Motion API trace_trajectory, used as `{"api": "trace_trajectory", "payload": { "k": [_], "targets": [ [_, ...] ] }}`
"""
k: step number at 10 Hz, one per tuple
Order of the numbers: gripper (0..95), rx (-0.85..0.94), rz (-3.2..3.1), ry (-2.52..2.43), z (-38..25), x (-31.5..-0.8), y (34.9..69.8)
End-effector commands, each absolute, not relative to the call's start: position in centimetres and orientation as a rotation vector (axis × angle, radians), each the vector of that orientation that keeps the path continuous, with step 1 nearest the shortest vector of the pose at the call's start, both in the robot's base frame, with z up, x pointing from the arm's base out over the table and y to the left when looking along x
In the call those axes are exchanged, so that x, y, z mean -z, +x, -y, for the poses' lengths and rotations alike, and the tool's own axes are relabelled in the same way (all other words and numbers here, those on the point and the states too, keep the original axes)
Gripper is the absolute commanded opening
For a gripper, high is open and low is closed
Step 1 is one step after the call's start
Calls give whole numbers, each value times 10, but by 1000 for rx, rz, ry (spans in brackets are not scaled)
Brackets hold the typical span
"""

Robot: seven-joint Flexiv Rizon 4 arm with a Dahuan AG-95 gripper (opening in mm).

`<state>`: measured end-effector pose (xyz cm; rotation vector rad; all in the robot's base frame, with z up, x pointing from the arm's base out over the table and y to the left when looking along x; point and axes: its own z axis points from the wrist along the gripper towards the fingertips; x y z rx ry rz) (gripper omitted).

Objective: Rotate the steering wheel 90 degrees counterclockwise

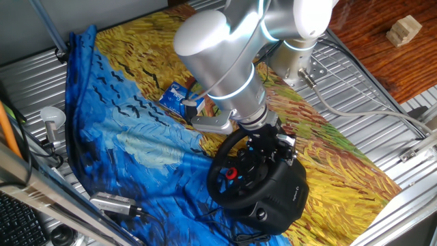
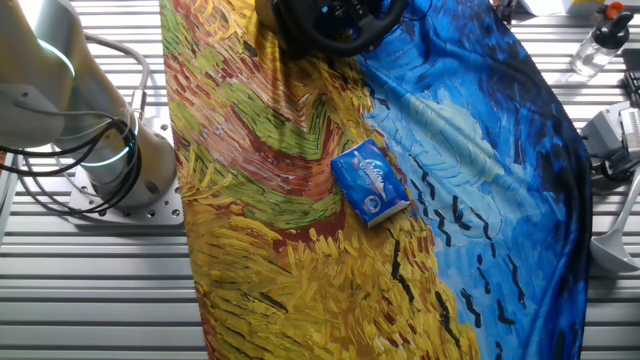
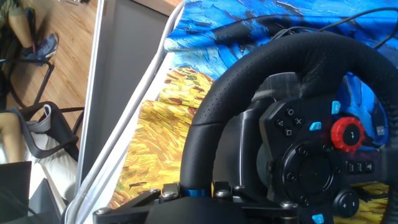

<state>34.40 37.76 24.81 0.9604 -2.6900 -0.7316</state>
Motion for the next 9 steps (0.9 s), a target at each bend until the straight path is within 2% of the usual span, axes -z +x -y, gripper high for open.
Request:
{"api": "trace_trajectory", "payload": {
  "k": [1,9],
  "targets": [
    [0,721,2694,951,-378,-248,344],
    [0,680,2725,893,-378,-248,344]
  ]
}}
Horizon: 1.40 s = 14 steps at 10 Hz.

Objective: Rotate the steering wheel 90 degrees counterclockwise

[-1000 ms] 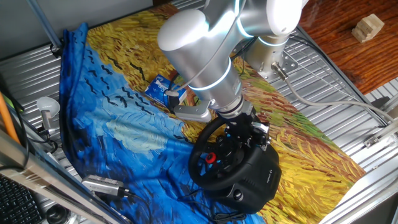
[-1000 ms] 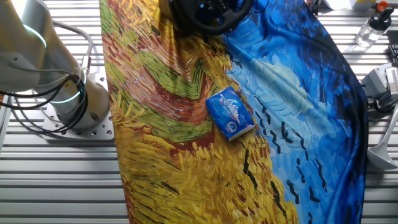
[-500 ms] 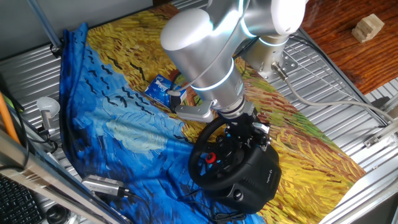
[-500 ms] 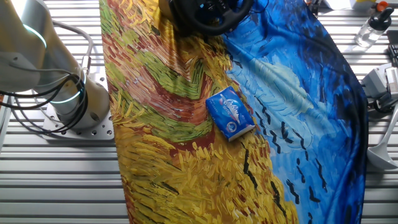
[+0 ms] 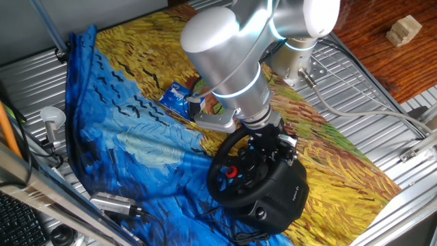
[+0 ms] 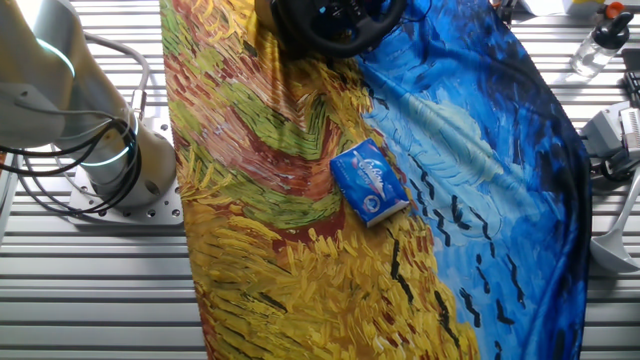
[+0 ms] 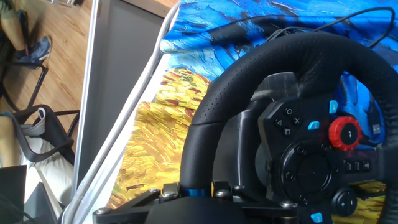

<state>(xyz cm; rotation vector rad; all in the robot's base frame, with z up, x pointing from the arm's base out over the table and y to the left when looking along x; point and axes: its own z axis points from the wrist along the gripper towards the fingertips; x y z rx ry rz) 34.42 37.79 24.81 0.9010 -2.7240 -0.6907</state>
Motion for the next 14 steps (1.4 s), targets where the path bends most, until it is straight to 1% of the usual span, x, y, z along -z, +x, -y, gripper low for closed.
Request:
{"api": "trace_trajectory", "payload": {
  "k": [1,14],
  "targets": [
    [0,674,2726,887,-378,-248,344],
    [0,701,2754,986,-378,-248,344]
  ]
}}
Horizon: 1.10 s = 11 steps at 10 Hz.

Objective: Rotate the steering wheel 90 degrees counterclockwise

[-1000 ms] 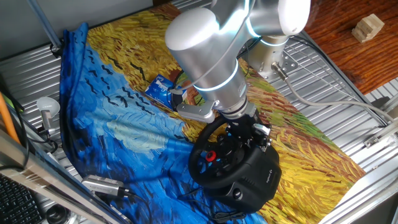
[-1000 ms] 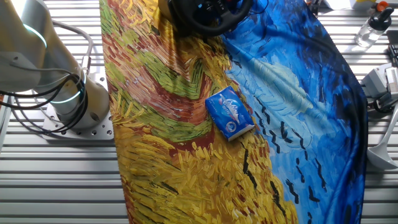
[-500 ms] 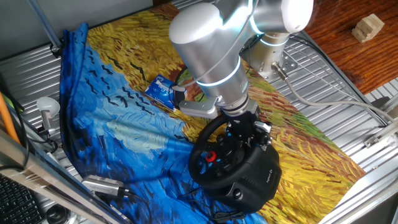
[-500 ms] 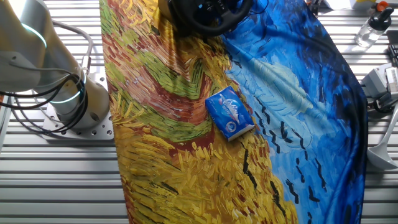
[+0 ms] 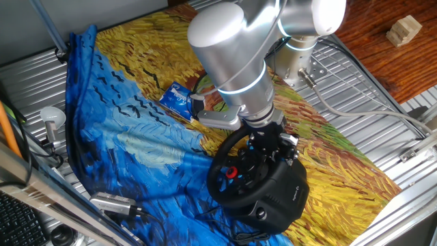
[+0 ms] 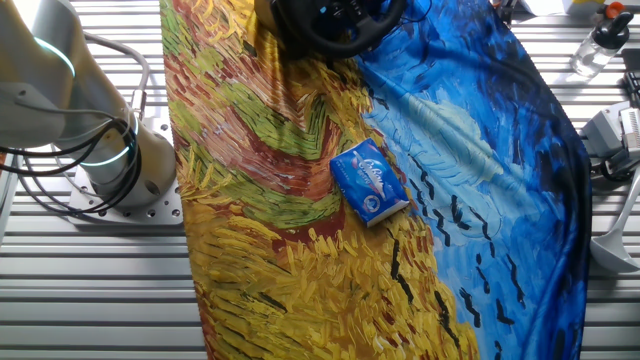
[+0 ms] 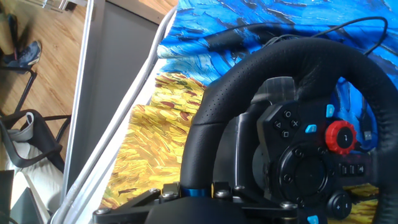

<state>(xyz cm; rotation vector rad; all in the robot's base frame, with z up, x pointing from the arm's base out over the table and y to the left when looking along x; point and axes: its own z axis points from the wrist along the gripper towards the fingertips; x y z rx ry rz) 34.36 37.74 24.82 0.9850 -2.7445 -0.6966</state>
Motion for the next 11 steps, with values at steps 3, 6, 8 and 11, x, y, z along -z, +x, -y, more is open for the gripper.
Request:
{"api": "trace_trajectory", "payload": {
  "k": [3,6,8,11],
  "targets": [
    [0,698,2750,1021,-378,-248,344],
    [0,694,2769,1034,-378,-248,344],
    [0,693,2763,1036,-378,-248,344],
    [0,697,2764,1049,-378,-248,344]
  ]
}}
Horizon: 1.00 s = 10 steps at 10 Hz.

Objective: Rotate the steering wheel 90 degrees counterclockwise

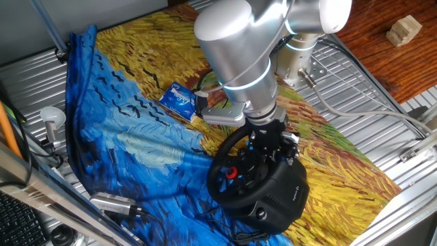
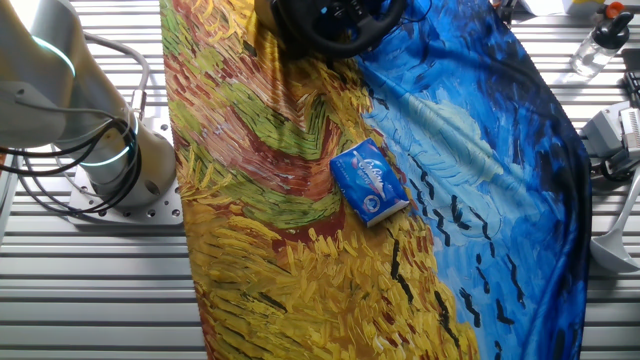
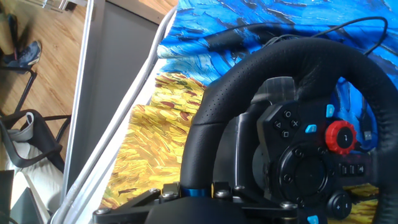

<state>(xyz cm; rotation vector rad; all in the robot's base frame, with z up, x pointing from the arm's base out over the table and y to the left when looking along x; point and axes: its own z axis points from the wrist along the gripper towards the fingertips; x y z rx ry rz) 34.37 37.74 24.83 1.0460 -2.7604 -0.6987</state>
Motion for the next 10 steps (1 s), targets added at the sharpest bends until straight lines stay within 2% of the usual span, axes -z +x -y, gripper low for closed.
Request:
{"api": "trace_trajectory", "payload": {
  "k": [1,10],
  "targets": [
    [0,695,2764,1047,-378,-248,344],
    [0,693,2760,1074,-376,-249,344]
  ]
}}
